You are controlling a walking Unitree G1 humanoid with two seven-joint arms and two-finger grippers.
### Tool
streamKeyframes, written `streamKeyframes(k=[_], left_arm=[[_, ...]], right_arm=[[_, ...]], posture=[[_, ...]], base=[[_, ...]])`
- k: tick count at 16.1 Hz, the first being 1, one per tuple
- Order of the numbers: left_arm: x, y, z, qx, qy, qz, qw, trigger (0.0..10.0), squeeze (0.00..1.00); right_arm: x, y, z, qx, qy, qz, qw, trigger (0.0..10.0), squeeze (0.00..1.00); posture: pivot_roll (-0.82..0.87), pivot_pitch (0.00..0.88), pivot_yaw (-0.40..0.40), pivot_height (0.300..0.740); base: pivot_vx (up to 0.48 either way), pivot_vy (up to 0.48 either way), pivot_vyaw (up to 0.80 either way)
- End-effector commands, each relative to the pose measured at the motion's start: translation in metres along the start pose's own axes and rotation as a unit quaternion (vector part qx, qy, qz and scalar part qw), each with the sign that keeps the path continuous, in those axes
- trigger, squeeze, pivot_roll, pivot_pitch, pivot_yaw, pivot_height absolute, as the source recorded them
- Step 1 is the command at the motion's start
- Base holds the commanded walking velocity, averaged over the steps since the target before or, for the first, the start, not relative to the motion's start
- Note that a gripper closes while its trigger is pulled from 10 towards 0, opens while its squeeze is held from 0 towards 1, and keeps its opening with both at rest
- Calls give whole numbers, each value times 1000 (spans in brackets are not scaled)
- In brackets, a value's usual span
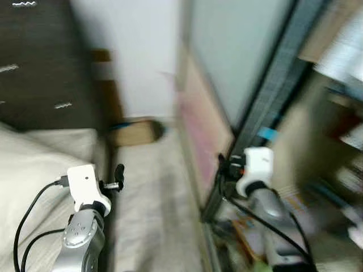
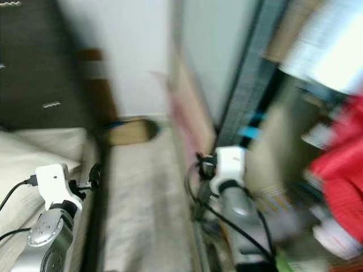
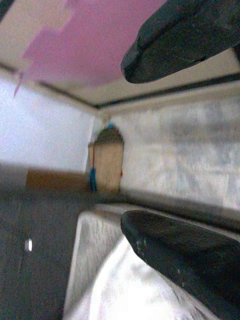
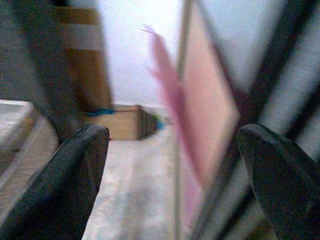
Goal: Clean up the room
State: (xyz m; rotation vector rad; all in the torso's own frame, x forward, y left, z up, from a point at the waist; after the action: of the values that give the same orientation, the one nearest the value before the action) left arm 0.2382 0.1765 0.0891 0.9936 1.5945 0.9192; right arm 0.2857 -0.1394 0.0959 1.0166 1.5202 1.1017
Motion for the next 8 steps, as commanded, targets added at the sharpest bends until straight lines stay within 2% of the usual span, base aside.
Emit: streamKeyframes(k=[1, 8], left_arm=[[-7, 3, -1, -6, -15, 5, 1000, 10000, 0], [-13, 7, -1, -28, -31, 19, 999, 10000, 0]], right_arm=[[-4, 4, 0, -10, -6, -4, 1000, 10000, 0], [-5, 3, -1, -14, -1, 10, 1000, 10000, 0]], posture=[[-32, 4, -42, 740], [-33, 4, -41, 740]], base=[[0, 0, 800], [0, 0, 800]])
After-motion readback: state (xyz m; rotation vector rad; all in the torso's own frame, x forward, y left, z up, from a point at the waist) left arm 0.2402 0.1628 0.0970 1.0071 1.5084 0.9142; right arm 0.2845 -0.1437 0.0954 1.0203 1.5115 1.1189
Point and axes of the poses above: a point about 5 cm out from each wrist's last joint towards the gripper, its own z axis pointing out of the wrist towards the gripper, its own y axis along the axis of the wrist's last joint, x = y × z, the point moved 1 cm from there along z, pointing out of the wrist towards the gripper, and after that the axes turned 14 degrees about -z, right-handed, at the moved point
